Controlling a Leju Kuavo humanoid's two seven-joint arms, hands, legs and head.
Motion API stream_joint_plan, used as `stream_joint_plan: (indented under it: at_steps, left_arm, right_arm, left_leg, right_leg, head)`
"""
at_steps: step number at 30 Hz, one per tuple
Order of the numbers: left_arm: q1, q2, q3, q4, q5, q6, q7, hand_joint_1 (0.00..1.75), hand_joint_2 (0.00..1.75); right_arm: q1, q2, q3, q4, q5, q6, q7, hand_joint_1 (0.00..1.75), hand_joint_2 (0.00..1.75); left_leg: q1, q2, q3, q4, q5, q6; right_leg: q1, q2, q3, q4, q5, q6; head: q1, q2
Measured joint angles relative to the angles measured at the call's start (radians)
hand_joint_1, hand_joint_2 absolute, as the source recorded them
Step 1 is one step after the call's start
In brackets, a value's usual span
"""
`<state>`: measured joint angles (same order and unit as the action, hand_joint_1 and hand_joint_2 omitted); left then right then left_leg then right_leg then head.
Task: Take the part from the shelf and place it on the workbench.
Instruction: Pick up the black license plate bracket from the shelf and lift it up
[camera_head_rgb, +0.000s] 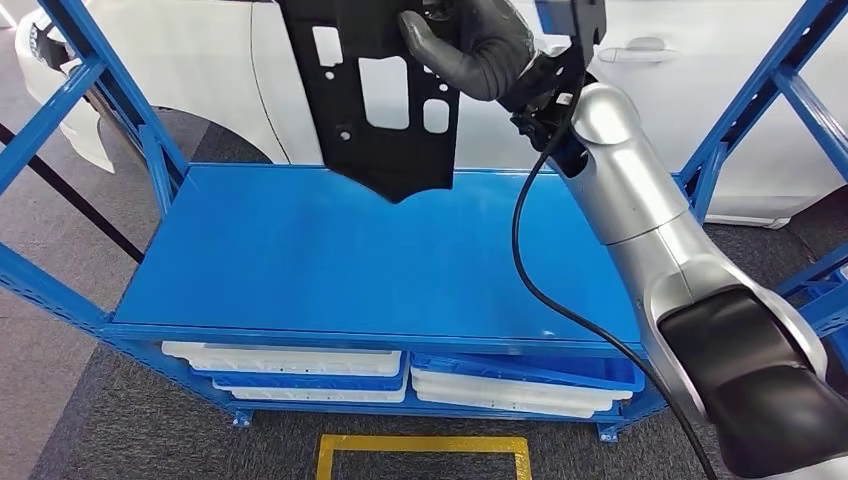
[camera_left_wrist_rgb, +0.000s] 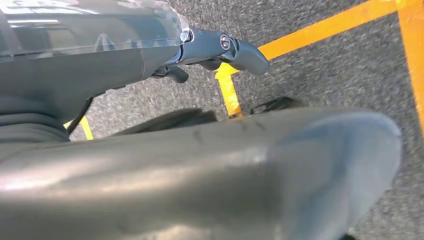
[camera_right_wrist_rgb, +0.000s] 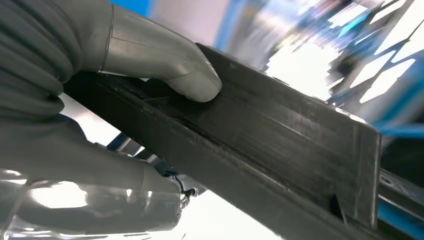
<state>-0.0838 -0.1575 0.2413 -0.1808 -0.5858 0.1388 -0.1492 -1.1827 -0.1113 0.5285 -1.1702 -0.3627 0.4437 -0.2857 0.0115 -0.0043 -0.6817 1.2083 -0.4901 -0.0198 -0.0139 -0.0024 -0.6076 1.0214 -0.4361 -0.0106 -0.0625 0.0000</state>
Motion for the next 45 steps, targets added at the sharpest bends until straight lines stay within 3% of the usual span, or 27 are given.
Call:
stream_joint_plan:
  at_steps: [1,3,7,9,11,12,13,14,16,18,20,23,25,27,28,29,30,32,34,37,39,42,43,44,45]
  left_arm:
    - [0.002,0.0,0.005,0.0,0.001,0.002,-0.003,0.0,1.75]
    - [0.005,0.0,0.011,0.0,-0.01,0.006,-0.007,0.0,1.75]
    - [0.014,-0.001,0.011,0.0,-0.046,0.013,-0.003,0.0,1.75]
    - [0.016,-0.002,0.011,0.0,-0.049,0.017,-0.003,0.0,1.75]
    - [0.015,-0.002,0.013,0.0,-0.036,0.022,-0.012,0.0,1.75]
    - [0.015,-0.002,0.015,0.0,-0.029,0.024,-0.016,0.0,1.75]
    - [0.015,-0.002,0.017,0.0,-0.025,0.027,-0.016,0.0,1.75]
    - [0.015,-0.002,0.019,0.0,-0.026,0.03,-0.012,0.0,1.75]
    - [0.015,-0.003,0.021,0.0,-0.033,0.035,0.0,0.0,1.75]
    - [0.013,-0.004,0.022,0.0,-0.034,0.035,0.009,0.0,1.75]
    - [0.012,-0.004,0.023,0.0,-0.034,0.037,0.021,0.0,1.75]
    - [0.012,-0.004,0.025,0.0,-0.034,0.039,0.029,0.0,1.75]
    - [0.011,-0.004,0.025,0.0,-0.034,0.04,0.031,0.0,1.75]
    - [0.011,-0.004,0.027,0.0,-0.034,0.04,0.032,0.0,1.75]
    - [0.01,-0.004,0.027,0.0,-0.034,0.04,0.033,0.0,1.75]
    - [0.008,-0.004,0.027,0.0,-0.034,0.04,0.035,0.0,1.75]
    - [0.007,-0.004,0.028,0.0,-0.035,0.041,0.037,0.0,1.75]
    - [0.007,-0.004,0.029,0.0,-0.035,0.046,0.043,0.0,1.75]
    - [0.012,-0.005,0.032,0.0,-0.032,0.054,0.046,0.0,1.75]
    - [0.013,-0.006,0.039,0.0,-0.025,0.064,0.05,0.0,1.75]
    - [0.009,-0.007,0.045,0.0,-0.017,0.065,0.053,0.0,1.75]
    - [0.008,-0.007,0.056,0.0,-0.008,0.061,0.055,0.0,1.75]
    - [0.009,-0.007,0.059,0.0,-0.008,0.06,0.057,0.0,1.75]
    - [0.01,-0.007,0.061,0.0,-0.007,0.059,0.059,0.0,1.75]
    - [0.01,-0.007,0.062,0.0,-0.007,0.059,0.063,0.0,1.75]
  right_arm:
    - [0.025,-0.008,-0.001,-0.045,-0.068,0.016,0.012,1.75,1.75]
    - [0.097,-0.043,-0.001,-0.15,-0.162,0.025,0.014,1.75,1.75]
    - [0.3,-0.143,-0.006,-0.353,-0.205,0.01,-0.009,1.75,1.75]
    - [0.382,-0.184,-0.015,-0.422,-0.202,-0.002,-0.015,1.75,1.75]
    - [0.443,-0.216,-0.025,-0.47,-0.204,-0.02,-0.013,1.75,1.75]
    - [0.471,-0.231,-0.029,-0.488,-0.208,-0.029,-0.008,1.75,1.75]
    - [0.495,-0.245,-0.034,-0.502,-0.215,-0.04,-0.001,1.75,1.75]
    - [0.515,-0.26,-0.04,-0.514,-0.221,-0.047,0.007,1.75,1.75]
    - [0.543,-0.283,-0.054,-0.535,-0.23,-0.058,0.014,1.75,1.75]
    - [0.57,-0.295,-0.069,-0.554,-0.229,-0.07,0.007,1.75,1.75]
    - [0.601,-0.299,-0.083,-0.568,-0.221,-0.082,-0.002,1.75,1.75]
    - [0.628,-0.3,-0.094,-0.577,-0.21,-0.091,-0.002,1.75,1.75]
    - [0.632,-0.3,-0.097,-0.581,-0.208,-0.093,-0.001,1.75,1.75]
    - [0.638,-0.3,-0.098,-0.583,-0.207,-0.096,-0.001,1.75,1.75]
    - [0.644,-0.3,-0.098,-0.583,-0.207,-0.098,0.0,1.75,1.75]
    - [0.648,-0.3,-0.098,-0.583,-0.207,-0.099,0.002,1.75,1.75]
    - [0.652,-0.299,-0.099,-0.583,-0.208,-0.1,0.004,1.75,1.75]
    - [0.651,-0.296,-0.099,-0.583,-0.214,-0.102,0.008,1.75,1.75]
    - [0.646,-0.289,-0.101,-0.581,-0.223,-0.104,0.013,1.75,1.75]
    - [0.639,-0.276,-0.102,-0.575,-0.229,-0.109,0.019,1.75,1.75]
    - [0.637,-0.271,-0.105,-0.57,-0.229,-0.114,0.018,1.75,1.75]
    - [0.633,-0.269,-0.117,-0.563,-0.229,-0.12,0.017,1.75,1.75]
    - [0.634,-0.268,-0.12,-0.56,-0.229,-0.12,0.016,1.75,1.75]
    - [0.637,-0.268,-0.121,-0.558,-0.228,-0.12,0.016,1.75,1.75]
    - [0.639,-0.267,-0.122,-0.556,-0.226,-0.12,0.014,1.75,1.75]
  left_leg:
    - [-0.001,0.0,0.033,-0.068,0.03,0.004]
    - [-0.002,-0.002,0.076,-0.161,0.054,0.013]
    - [0.0,-0.009,0.088,-0.186,0.052,0.038]
    - [0.003,-0.008,0.089,-0.192,0.055,0.048]
    - [0.0,-0.005,0.087,-0.192,0.055,0.054]
    - [-0.001,-0.004,0.088,-0.192,0.054,0.055]
    - [-0.001,-0.004,0.088,-0.192,0.053,0.056]
    - [-0.002,-0.004,0.088,-0.191,0.053,0.056]
    - [-0.003,-0.005,0.09,-0.19,0.052,0.054]
    - [-0.007,-0.005,0.089,-0.188,0.05,0.048]
    - [-0.009,-0.005,0.09,-0.189,0.048,0.038]
    - [-0.01,-0.003,0.087,-0.173,0.03,0.021]
    - [-0.007,-0.002,0.047,-0.08,-0.026,0.012]
    - [-0.005,-0.002,-0.015,0.054,-0.085,0.007]
    - [-0.005,-0.002,-0.035,0.096,-0.096,0.006]
    - [-0.004,-0.002,-0.037,0.102,-0.088,0.006]
    - [-0.004,-0.003,-0.022,0.071,-0.063,0.006]
    - [-0.002,-0.016,0.047,-0.067,0.004,0.012]
    - [-0.001,-0.032,0.096,-0.167,0.034,0.02]
    - [-0.004,-0.025,0.104,-0.189,0.037,0.036]
    - [-0.003,-0.013,0.108,-0.199,0.044,0.051]
    - [-0.003,0.001,0.109,-0.203,0.046,0.059]
    - [-0.004,0.004,0.109,-0.202,0.046,0.06]
    - [-0.005,0.007,0.109,-0.201,0.046,0.06]
    - [-0.006,0.01,0.109,-0.199,0.046,0.06]
  right_leg:
    - [0.001,0.001,0.004,0.001,-0.004,0.004]
    - [0.006,0.0,0.008,0.001,-0.008,0.013]
    - [0.007,-0.003,0.01,0.004,-0.018,0.037]
    - [0.004,0.0,-0.025,0.077,-0.064,0.047]
    - [0.003,0.001,-0.091,0.21,-0.124,0.053]
    - [0.002,0.001,-0.117,0.26,-0.137,0.054]
    - [0.001,0.001,-0.128,0.279,-0.133,0.055]
    - [0.001,0.001,-0.118,0.255,-0.109,0.053]
    - [0.002,0.001,-0.052,0.117,-0.041,0.046]
    - [0.006,0.001,0.0,0.009,-0.005,0.037]
    - [0.011,0.001,0.008,-0.009,-0.002,0.029]
    - [0.003,0.001,0.012,-0.017,0.003,0.013]
    - [0.0,0.0,0.014,-0.021,0.004,0.005]
    - [0.001,0.0,0.014,-0.021,0.003,0.001]
    - [0.001,0.002,0.014,-0.02,0.003,0.001]
    - [0.002,0.004,0.014,-0.02,0.003,0.002]
    - [0.002,0.009,0.014,-0.018,0.002,0.003]
    - [0.002,0.02,0.016,-0.014,0.0,0.007]
    - [0.003,0.035,0.011,-0.009,-0.001,0.017]
    - [-0.001,0.051,0.003,-0.01,0.004,0.036]
    - [-0.003,0.038,-0.01,0.02,-0.017,0.046]
    - [-0.003,0.013,-0.098,0.203,-0.106,0.056]
    - [-0.003,0.01,-0.126,0.258,-0.124,0.058]
    - [-0.003,0.009,-0.137,0.281,-0.123,0.058]
    - [-0.003,0.008,-0.126,0.26,-0.103,0.056]
  head:
    - [0.0,0.0]
    - [0.0,0.0]
    - [0.0,0.0]
    - [0.0,0.0]
    - [0.0,0.0]
    - [0.0,0.0]
    - [0.0,0.0]
    - [0.0,0.0]
    - [0.0,0.0]
    - [0.0,0.0]
    - [0.0,0.0]
    - [0.0,0.0]
    - [0.0,0.0]
    - [0.0,0.0]
    - [0.0,0.0]
    - [0.0,0.0]
    - [0.0,0.0]
    - [0.0,0.0]
    - [0.0,0.0]
    - [0.0,0.0]
    - [0.0,0.0]
    - [0.0,0.0]
    - [0.0,0.0]
    - [0.0,0.0]
    - [0.0,0.0]
